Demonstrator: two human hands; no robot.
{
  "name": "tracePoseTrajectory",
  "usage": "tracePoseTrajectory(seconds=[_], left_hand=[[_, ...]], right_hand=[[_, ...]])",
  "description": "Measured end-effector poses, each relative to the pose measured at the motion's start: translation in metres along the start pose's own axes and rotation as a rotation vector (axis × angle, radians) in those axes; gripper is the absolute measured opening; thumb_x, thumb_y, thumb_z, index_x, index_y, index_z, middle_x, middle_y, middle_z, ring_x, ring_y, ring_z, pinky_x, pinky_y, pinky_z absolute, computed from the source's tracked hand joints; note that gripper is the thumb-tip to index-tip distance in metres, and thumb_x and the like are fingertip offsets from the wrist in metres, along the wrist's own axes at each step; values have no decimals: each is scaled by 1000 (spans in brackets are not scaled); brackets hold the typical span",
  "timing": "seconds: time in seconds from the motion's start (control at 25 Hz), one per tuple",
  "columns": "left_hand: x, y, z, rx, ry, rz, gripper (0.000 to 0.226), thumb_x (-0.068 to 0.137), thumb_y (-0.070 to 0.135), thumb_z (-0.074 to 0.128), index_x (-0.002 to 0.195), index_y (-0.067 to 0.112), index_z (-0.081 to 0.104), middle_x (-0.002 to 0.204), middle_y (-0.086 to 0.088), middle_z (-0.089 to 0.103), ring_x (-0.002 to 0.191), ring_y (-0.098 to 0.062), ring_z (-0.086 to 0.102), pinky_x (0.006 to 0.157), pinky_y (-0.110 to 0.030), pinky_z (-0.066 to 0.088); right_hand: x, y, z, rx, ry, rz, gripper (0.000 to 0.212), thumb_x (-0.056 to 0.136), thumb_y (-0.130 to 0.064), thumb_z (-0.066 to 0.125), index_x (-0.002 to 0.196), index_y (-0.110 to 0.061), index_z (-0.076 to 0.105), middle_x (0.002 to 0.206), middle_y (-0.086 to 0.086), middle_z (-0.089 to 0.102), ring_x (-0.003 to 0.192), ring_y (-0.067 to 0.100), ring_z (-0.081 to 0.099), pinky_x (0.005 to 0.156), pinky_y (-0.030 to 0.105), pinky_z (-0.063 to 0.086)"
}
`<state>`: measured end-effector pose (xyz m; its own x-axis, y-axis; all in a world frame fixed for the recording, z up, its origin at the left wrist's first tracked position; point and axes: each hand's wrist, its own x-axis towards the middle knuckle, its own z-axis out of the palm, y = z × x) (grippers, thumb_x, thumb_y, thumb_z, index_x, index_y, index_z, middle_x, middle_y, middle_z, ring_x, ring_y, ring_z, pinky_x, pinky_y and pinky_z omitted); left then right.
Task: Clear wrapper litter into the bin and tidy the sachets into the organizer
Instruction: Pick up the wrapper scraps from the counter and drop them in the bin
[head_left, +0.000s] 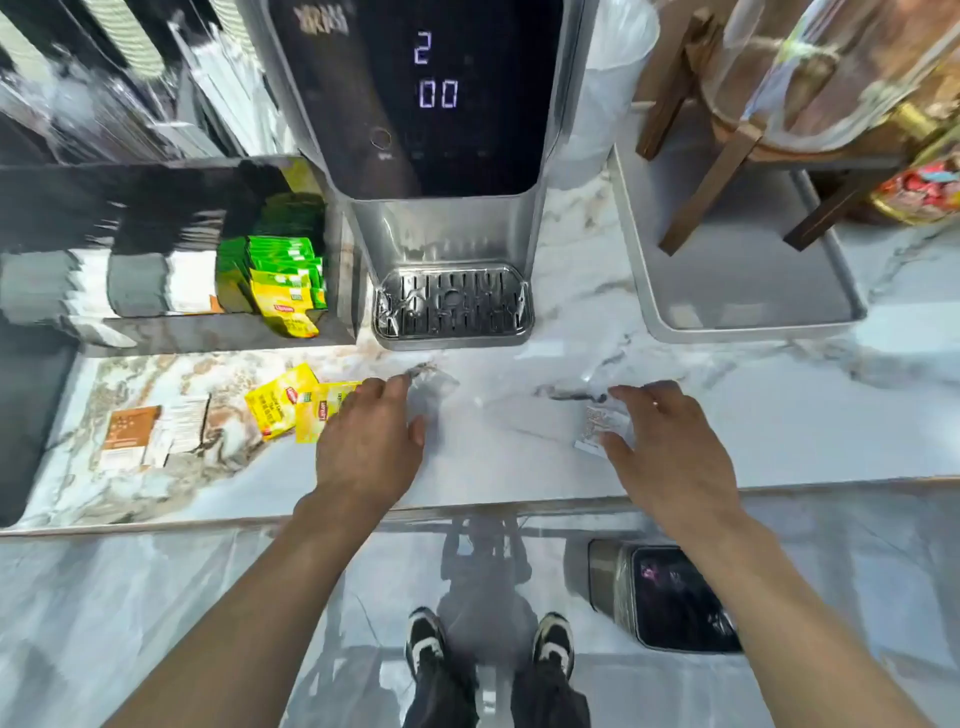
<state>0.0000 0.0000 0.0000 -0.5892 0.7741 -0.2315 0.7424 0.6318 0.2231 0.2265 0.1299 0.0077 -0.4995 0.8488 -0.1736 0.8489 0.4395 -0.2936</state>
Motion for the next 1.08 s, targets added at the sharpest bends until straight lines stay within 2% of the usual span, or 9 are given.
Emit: tracePoseTrajectory(seconds=[0.16,0.36,0.48,0.56,0.64,0.72,0.84,0.96,1.08], left_hand=[[25,6,19,-196,-65,-154,40,86,29,55,119,7,51,119,-20,54,111,-41,53,86,-45,43],[39,11,35,-229,-42,-241,41,85,33,58,113,4,52,119,-19,50,113,-40,50,87,-44,42],[34,7,37,-250,-39,-261,37,84,36,58,109,8,54,115,-16,52,109,-39,53,81,-43,44],[27,2,35,-274,-33,-241,31,84,38,57,101,12,55,106,-13,58,100,-38,57,74,-40,43],[16,-2,31,-357,-18,-207,23,84,37,59,87,15,54,83,-5,62,84,-34,58,65,-34,39],[3,-4,25,-442,5,-175,15,84,30,63,80,19,54,68,4,58,69,-23,56,58,-30,36],[-17,0,22,-520,-15,-115,13,84,23,63,78,27,53,70,9,61,68,-12,58,56,-19,36],[-39,19,24,-589,-67,6,9,87,31,59,81,34,54,76,12,66,75,-13,66,64,-23,40],[-68,51,37,-611,-109,97,10,88,35,54,81,35,60,73,13,69,75,-5,65,67,-17,44]], right_hand=[[18,8,24,-36,-205,154,44,87,-33,51,129,-26,42,125,5,42,113,27,41,79,39,45],[27,15,34,36,-139,221,33,80,-30,60,110,-21,49,115,4,43,105,27,45,70,36,43],[29,12,35,111,-136,238,26,79,-26,62,91,-25,40,97,-2,41,85,25,47,64,32,36],[26,10,35,131,-142,258,26,81,-25,60,87,-29,34,84,-7,45,71,23,44,62,31,33],[18,8,35,149,-126,267,25,83,-24,57,86,-31,34,79,-8,48,69,23,44,62,32,34],[7,5,32,188,-71,254,20,83,-23,54,85,-32,36,82,-9,51,71,23,47,63,32,34],[-14,5,24,252,28,256,11,82,-21,52,85,-31,46,84,-8,58,69,20,51,55,31,33],[-45,18,17,276,128,277,8,83,-23,55,82,-30,53,82,-7,58,66,13,53,50,27,35],[-79,52,12,295,209,316,11,83,-22,58,79,-31,54,81,-8,58,66,9,53,51,23,36]])
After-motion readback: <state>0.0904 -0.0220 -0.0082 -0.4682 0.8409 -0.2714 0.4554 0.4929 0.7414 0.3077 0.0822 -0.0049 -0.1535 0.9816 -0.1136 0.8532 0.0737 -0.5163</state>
